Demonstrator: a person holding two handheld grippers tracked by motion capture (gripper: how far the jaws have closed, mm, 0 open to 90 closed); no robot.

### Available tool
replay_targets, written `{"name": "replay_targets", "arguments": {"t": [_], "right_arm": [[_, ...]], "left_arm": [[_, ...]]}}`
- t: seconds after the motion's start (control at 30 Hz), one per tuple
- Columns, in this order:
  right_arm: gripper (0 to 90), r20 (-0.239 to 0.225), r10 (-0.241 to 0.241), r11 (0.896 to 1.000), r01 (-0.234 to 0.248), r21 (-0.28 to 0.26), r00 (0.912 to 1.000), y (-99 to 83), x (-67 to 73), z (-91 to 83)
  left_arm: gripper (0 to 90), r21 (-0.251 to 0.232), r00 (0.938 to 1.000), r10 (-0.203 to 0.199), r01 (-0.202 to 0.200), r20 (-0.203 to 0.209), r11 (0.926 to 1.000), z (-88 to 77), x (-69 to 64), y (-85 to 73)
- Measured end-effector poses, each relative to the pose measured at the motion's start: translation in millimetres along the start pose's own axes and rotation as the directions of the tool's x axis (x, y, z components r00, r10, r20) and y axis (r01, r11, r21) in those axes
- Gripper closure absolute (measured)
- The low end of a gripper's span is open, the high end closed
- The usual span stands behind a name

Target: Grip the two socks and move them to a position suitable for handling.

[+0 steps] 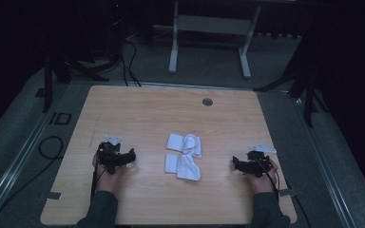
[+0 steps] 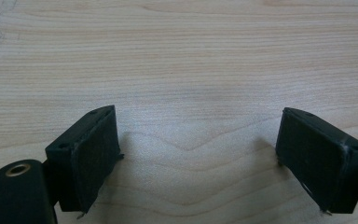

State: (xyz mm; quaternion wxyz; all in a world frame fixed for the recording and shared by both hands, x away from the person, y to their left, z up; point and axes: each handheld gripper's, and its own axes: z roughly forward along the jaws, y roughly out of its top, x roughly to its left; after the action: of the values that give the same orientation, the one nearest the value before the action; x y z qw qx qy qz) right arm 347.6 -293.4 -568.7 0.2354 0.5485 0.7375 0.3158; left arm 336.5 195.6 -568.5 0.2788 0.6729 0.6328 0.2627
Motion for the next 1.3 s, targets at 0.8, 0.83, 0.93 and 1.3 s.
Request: {"name": "replay_targets", "arguments": {"t": [0.8,0.83,0.93,1.3], "right_arm": [[14.6,-0.027,-0.027,1.0,0.027,0.002,0.9993,-1.2,0.8,-2.3],[17.2,-0.029,-0.029,1.0,0.029,0.006,0.9992,-1.0,0.6,-3.3],[23.1,-0.032,-0.032,0.999,0.032,0.01,0.999,-0.5,-0.1,-5.3],[60.6,-0.068,-0.085,0.996,0.085,-0.012,0.994,0.9,5.4,-18.8]], "left_arm": [[13.3,0.0,1.0,0.0,0.0,0.0,1.0,0.0,0.0,0.0],[13.2,-0.001,1.0,0.0,0.0,0.0,1.0,0.0,0.0,-0.1],[13.3,0.0,1.0,0.0,0.0,0.0,1.0,0.0,0.0,-0.1],[13.3,0.0,1.0,0.0,0.0,0.0,1.0,0.0,0.0,0.0]]}}
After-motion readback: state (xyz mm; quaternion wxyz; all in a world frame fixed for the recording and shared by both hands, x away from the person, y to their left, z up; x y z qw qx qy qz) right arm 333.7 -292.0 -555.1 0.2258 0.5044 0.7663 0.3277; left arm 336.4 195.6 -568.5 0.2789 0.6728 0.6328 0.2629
